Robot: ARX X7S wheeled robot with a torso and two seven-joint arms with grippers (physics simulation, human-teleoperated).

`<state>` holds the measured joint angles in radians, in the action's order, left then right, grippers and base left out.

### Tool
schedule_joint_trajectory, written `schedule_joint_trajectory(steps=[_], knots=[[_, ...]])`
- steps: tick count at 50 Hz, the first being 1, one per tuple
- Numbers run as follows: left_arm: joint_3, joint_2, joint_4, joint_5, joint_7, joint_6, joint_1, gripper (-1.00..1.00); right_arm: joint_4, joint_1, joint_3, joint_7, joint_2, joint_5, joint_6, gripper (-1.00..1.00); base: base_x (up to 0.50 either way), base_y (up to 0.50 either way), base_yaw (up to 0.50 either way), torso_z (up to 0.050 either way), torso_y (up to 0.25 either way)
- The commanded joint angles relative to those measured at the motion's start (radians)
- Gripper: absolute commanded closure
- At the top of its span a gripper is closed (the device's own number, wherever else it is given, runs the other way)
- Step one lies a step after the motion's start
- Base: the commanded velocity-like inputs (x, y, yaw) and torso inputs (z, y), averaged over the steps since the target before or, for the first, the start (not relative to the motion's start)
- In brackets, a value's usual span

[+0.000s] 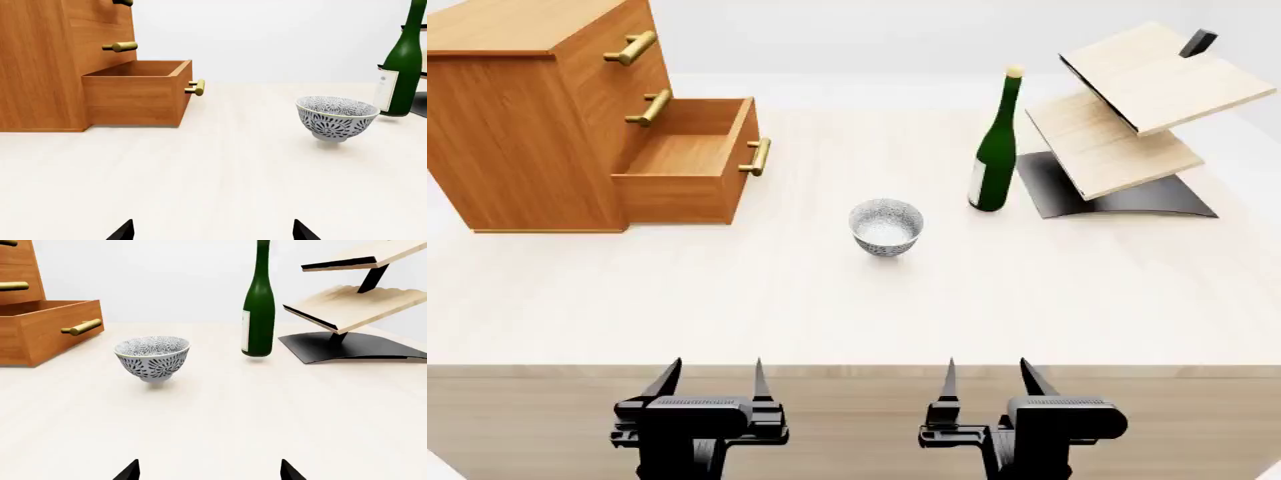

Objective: Put the bowl on top of the cabinet.

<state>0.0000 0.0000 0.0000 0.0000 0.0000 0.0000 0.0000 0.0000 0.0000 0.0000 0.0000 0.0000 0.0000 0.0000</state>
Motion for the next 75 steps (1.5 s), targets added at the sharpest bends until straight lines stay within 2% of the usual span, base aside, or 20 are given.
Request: schedule_joint_trajectory(steps=[1, 18, 23, 38, 55, 59, 62, 75], knots=[[0.02, -0.016, 0.002, -0.015, -0.017, 0.003, 0.002, -1.0, -0.008, -0.002, -0.022, 0.013, 0.016, 0.02, 0.0, -1.0, 0.0, 0.0, 0.0, 0.0, 0.0], [0.081, -0.057, 0.007, -0.047, -0.065, 0.004, 0.006, -1.0, -0.019, -0.001, -0.073, 0.05, 0.06, 0.068, 0.011, -1.0, 0.0, 0.0, 0.0, 0.0, 0.0], [0.093, -0.07, 0.091, -0.049, -0.077, -0.042, 0.027, -1.0, -0.05, -0.007, -0.081, 0.062, 0.069, 0.074, 0.032, -1.0, 0.0, 0.0, 0.0, 0.0, 0.0], [0.081, -0.115, 0.411, -0.13, -0.092, -0.342, 0.043, -1.0, -0.292, -0.033, -0.096, 0.108, 0.097, 0.107, 0.265, -1.0, 0.0, 0.0, 0.0, 0.0, 0.0], [0.07, -0.167, 0.744, -0.153, -0.141, -0.588, 0.059, -1.0, -0.578, -0.065, -0.117, 0.153, 0.137, 0.123, 0.462, -1.0, 0.0, 0.0, 0.0, 0.0, 0.0], [0.052, -0.17, 0.792, -0.173, -0.144, -0.602, 0.064, -1.0, -0.62, -0.072, -0.116, 0.158, 0.143, 0.132, 0.476, -1.0, 0.0, 0.0, 0.0, 0.0, 0.0], [0.039, -0.174, 0.831, -0.172, -0.148, -0.559, 0.072, -1.0, -0.623, -0.073, -0.111, 0.159, 0.145, 0.14, 0.473, -1.0, 0.0, 0.0, 0.0, 0.0, 0.0], [-0.11, -0.152, 0.998, -0.354, -0.123, -0.393, 0.116, -1.0, -0.632, -0.07, -0.12, 0.172, 0.16, 0.145, 0.482, -1.0, 0.0, 0.0, 0.0, 0.0, 0.0]])
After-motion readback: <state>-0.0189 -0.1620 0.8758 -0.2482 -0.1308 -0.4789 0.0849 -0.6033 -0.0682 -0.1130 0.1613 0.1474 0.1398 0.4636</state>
